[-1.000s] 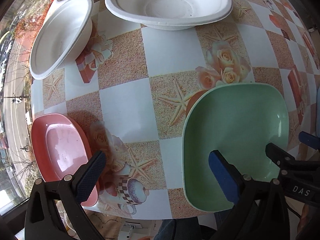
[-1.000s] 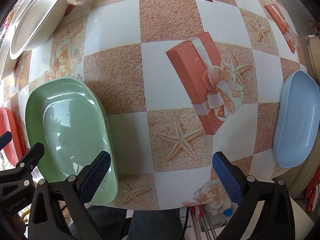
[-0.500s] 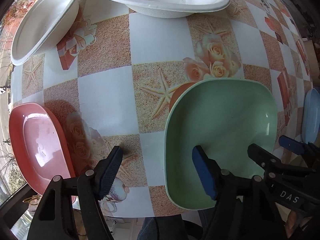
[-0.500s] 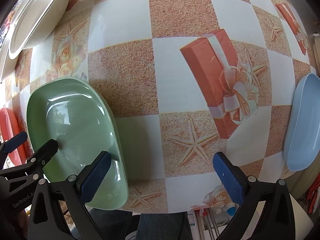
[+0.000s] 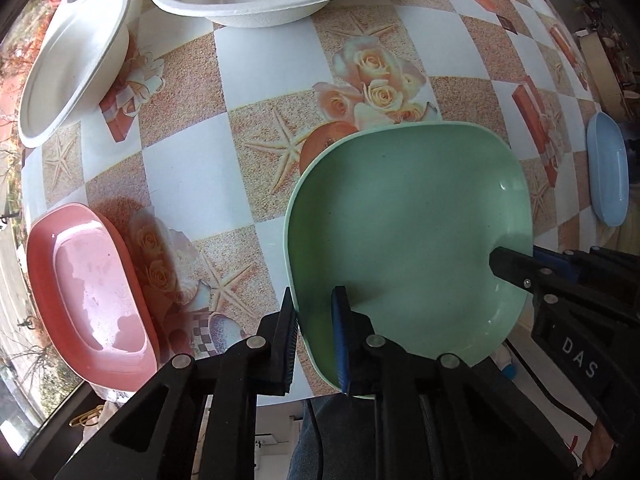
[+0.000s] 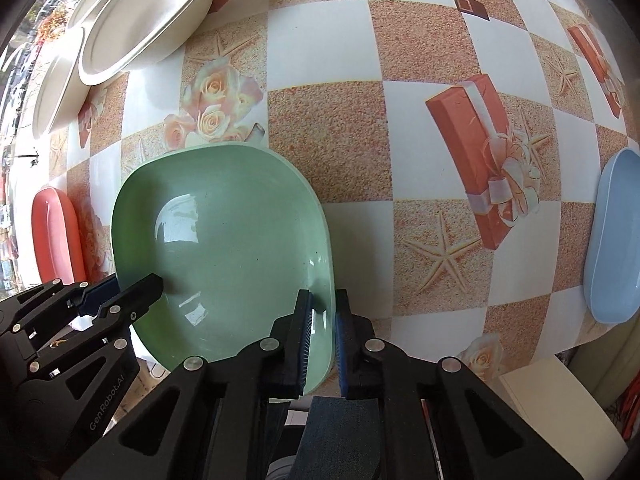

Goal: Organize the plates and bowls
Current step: 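Lift the green plate with both tools and lower it onto the pink plate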

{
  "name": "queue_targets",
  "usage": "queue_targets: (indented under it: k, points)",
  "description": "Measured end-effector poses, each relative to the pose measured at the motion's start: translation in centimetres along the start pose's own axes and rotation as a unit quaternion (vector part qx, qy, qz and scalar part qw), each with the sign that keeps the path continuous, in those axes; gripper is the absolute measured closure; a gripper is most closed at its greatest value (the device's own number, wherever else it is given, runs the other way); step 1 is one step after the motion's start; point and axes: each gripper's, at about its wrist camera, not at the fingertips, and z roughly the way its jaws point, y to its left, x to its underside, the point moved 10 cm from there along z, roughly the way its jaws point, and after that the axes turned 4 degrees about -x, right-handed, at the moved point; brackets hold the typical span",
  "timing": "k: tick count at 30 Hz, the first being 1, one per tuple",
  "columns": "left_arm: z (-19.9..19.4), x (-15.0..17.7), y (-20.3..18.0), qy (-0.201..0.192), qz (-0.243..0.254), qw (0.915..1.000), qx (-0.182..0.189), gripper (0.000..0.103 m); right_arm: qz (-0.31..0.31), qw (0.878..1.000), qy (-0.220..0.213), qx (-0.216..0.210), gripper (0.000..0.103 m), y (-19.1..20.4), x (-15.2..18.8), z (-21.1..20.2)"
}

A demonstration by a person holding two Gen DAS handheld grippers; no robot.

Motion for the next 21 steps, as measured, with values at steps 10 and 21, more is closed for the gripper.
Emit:
queue_targets:
  k: [10, 21]
  points:
    - [-3.0, 1.7, 2.6, -0.028, -0.002, 0.9996, -0.006, 0.085, -0.004, 1.000, 0.002, -0.009, 0.091, 3.8, -0.5, -1.5]
    - [-6.5, 4.3, 5.4, -0.049, -0.034, 0.9982, -0.008, 0.085, -0.044, 0.999, -0.007, 0.000, 0.090, 8.5, -0.5, -3.8]
